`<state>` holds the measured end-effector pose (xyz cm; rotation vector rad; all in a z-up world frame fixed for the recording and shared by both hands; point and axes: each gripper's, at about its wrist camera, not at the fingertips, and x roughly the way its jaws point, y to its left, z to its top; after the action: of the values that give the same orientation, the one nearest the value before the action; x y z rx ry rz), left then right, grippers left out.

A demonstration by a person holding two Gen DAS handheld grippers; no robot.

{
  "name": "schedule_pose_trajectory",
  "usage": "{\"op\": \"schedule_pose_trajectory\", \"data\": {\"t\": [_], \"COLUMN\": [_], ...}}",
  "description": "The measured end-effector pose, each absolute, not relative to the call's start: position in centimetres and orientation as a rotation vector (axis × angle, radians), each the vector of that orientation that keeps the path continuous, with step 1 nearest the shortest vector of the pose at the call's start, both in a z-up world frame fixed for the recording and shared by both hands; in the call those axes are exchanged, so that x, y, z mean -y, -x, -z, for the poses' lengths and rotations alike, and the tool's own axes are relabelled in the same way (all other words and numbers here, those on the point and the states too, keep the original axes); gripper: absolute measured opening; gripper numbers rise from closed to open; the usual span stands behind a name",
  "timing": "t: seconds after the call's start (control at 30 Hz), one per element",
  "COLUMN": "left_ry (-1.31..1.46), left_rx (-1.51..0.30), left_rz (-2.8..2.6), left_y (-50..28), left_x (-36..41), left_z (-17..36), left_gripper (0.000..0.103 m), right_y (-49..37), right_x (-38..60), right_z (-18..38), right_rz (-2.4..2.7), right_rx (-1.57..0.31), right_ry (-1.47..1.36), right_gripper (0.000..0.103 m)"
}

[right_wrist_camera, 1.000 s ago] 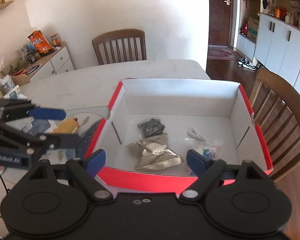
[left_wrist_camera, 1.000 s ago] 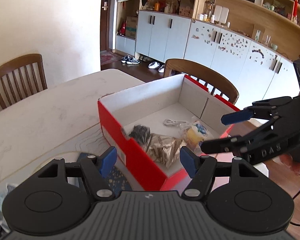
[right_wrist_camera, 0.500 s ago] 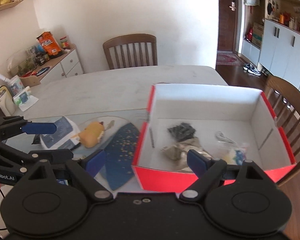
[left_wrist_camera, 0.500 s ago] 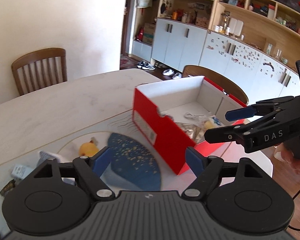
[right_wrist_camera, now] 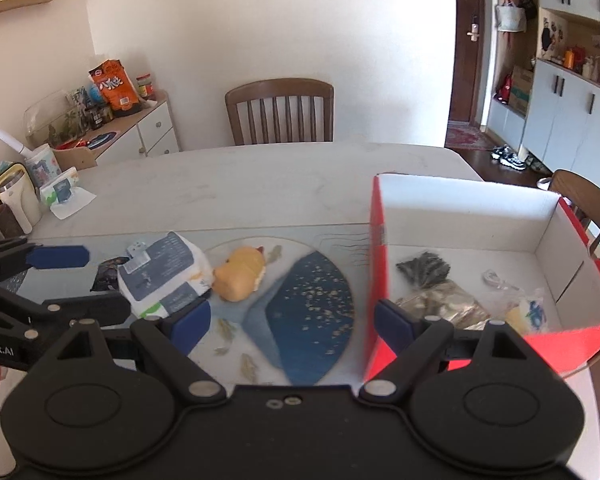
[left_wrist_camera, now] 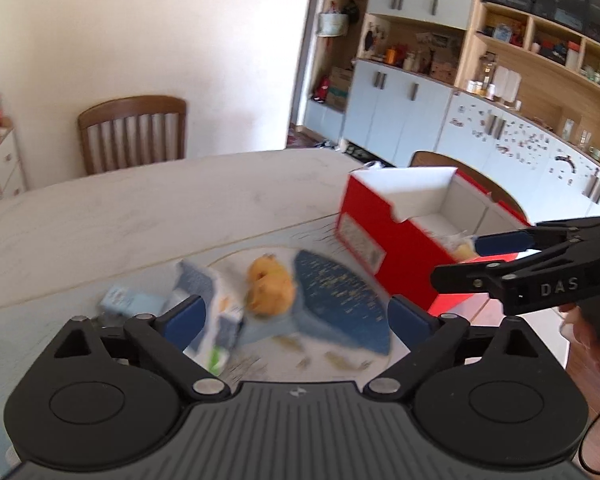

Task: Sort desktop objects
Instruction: 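Withdraw both tools from the box back over the table items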

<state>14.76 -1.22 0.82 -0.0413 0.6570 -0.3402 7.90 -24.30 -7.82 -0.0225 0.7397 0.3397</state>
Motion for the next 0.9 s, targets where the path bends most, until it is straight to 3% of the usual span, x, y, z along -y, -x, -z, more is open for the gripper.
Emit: {"op": "schedule_pose_trajectory", "data": {"t": [0.17,0.9], "left_ry": [0.059,0.074], "left_rx": [-0.675,-0.709], "left_rz": [0.299,0.142], "left_y": [-13.4,-9.4], "left_x": [-1.7,-9.9], "left_z": [0.5,4.8], "left_gripper": [0.103,0.103], "right_y": [-6.1,-1.2], "right_x": [21.7,13.4], "right_z": [9.7,14.7], "right_rz": [-0.318,-0.320], "right_rx": [-0.772,-0.800], "right_ry": [0.009,0.052], "right_gripper": [0.089,0.089]}}
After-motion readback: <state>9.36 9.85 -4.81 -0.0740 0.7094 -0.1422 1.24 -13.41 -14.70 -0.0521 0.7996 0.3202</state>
